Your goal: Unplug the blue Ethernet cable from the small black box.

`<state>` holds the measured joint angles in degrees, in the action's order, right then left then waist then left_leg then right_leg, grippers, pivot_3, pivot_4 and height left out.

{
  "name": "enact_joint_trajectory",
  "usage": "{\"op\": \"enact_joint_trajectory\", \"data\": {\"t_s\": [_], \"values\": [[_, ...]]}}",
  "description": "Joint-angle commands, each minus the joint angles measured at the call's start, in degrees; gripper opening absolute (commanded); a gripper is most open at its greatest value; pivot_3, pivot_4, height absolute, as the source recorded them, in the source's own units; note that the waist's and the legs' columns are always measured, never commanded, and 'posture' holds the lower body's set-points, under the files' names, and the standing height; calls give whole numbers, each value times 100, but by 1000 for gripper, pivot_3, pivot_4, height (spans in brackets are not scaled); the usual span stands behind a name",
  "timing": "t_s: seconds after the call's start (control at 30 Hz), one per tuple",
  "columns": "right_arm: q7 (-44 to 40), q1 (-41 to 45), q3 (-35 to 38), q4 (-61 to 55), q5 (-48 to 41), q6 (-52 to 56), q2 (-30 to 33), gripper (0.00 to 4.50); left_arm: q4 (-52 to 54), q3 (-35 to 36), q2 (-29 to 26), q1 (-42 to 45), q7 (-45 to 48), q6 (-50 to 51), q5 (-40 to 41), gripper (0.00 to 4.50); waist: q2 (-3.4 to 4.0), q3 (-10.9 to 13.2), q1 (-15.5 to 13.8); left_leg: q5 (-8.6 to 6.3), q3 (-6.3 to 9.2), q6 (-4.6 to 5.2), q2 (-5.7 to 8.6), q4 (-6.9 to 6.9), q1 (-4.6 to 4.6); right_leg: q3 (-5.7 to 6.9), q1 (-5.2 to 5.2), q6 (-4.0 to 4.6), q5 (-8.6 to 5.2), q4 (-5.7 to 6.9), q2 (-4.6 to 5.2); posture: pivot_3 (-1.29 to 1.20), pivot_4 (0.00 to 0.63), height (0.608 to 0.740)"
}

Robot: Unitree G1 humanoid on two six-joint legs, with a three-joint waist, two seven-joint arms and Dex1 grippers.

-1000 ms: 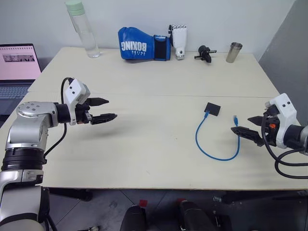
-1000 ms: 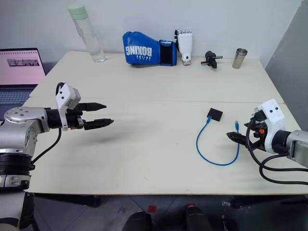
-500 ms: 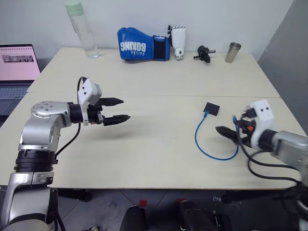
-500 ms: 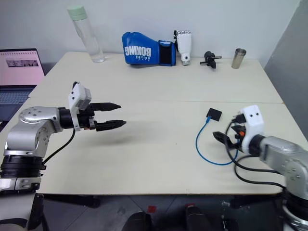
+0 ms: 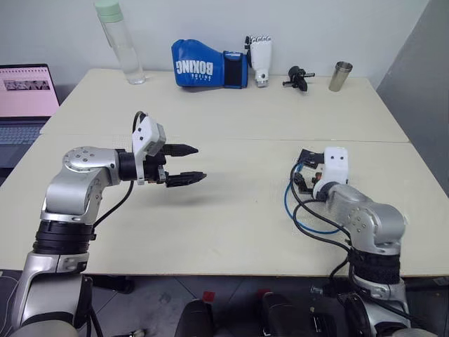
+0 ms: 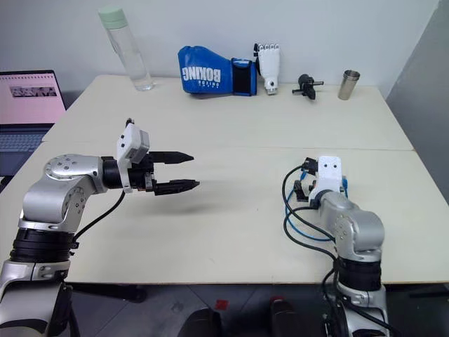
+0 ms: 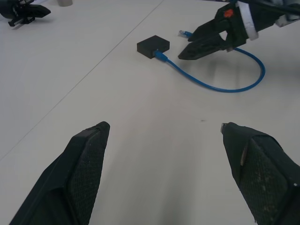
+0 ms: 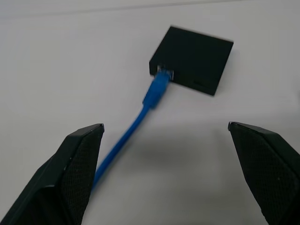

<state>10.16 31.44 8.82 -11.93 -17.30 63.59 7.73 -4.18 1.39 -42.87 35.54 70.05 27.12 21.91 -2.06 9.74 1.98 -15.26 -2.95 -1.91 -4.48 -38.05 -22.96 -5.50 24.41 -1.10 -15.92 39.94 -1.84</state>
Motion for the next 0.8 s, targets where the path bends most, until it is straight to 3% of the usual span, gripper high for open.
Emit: {"op": "enact_joint_trajectory", "data": {"t_s": [0.03, 0.63, 0.8], "values": [[119, 276, -16, 430, 276, -575, -189, 4500, 323, 15, -10, -6, -105, 32, 78, 4068, 0, 0, 8, 0, 1, 0, -1, 1, -1, 1, 1, 1, 0, 0, 0, 0, 150, 740], [305, 727, 274, 2143, 649, -1916, -749, 4500, 487, 62, -192, 16, -233, 268, 102, 4068, 1, 1, 79, 0, 0, 0, -1, 6, -1, 1, 3, 3, -1, -1, 0, 0, 150, 740], [366, 682, 374, 2303, 676, -2086, -796, 3308, 457, 31, -222, 77, -193, 282, 81, 4091, 1, 1, 105, 0, 0, 0, -1, 6, 0, 0, 3, 3, -1, 0, 1, 0, 150, 740]]}}
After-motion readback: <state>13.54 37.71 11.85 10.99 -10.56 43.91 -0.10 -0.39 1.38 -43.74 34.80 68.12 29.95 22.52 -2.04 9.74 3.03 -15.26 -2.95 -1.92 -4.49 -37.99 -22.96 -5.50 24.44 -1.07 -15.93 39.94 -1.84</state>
